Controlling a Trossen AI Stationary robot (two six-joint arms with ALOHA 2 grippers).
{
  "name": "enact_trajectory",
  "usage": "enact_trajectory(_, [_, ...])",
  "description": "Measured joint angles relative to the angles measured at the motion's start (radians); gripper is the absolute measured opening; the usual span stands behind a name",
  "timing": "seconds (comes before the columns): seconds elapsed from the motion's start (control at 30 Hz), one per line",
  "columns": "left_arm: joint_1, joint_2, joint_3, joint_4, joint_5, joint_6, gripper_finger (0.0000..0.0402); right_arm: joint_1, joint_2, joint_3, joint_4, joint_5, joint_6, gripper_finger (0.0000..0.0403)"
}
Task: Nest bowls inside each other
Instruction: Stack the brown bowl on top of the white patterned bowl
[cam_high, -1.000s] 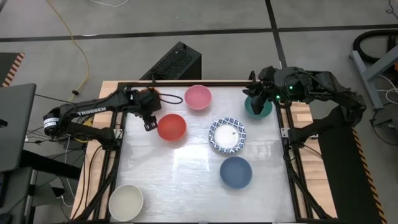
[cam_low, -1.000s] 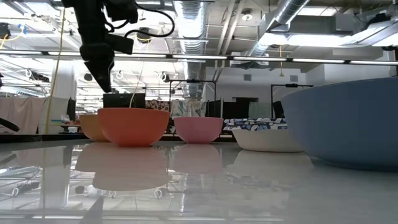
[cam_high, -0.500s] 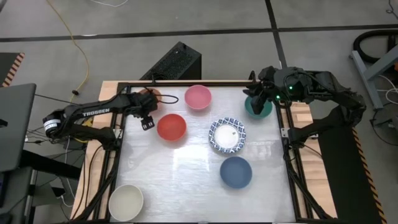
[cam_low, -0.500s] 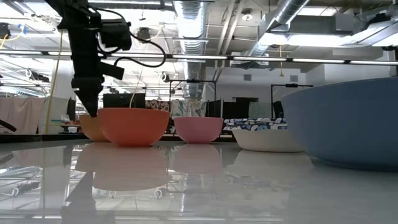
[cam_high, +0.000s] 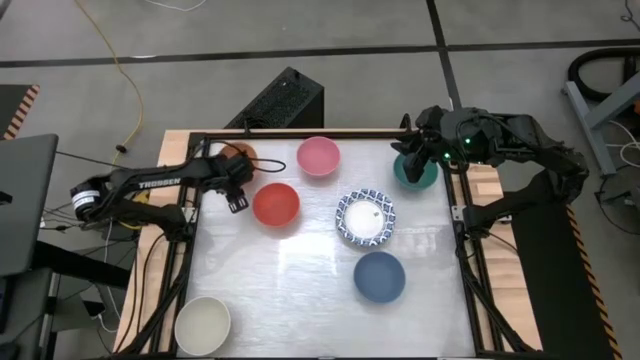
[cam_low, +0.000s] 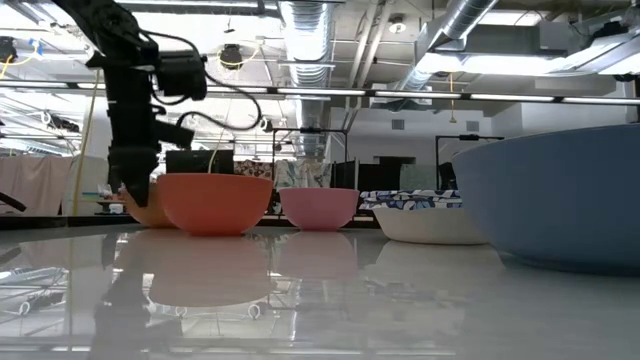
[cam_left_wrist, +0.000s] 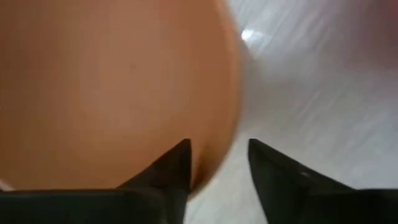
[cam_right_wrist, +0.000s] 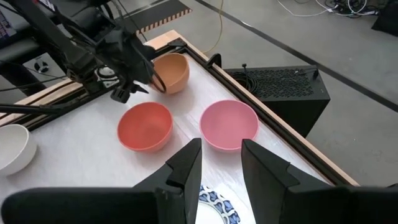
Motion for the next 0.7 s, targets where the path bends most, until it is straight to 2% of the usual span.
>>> enact_trajectory(0.17, [0.014, 0.069, 0.004, 0.002, -0.003, -0.032, 0.0038, 0.000, 0.000, 0.000, 0.021, 0.001, 0.000, 0.0134])
enact_trajectory(0.23, [0.013, 0.080, 0.008, -0.002, -0.017, -0.059, 0.0012, 0.000, 0.000, 0.000, 0.032, 0.001, 0.000, 0.0134])
enact_trajectory(0.4, [0.001, 0.058, 0.008, -0.010, -0.005, -0.093, 0.0002, 0.000, 0.000, 0.000, 0.038, 0.001, 0.000, 0.0134])
enact_trajectory(0.7, [-0.052, -0.102, 0.071, -0.090, 0.022, -0.216, 0.0000, 0.000, 0.000, 0.000, 0.037, 0.001, 0.001, 0.0134])
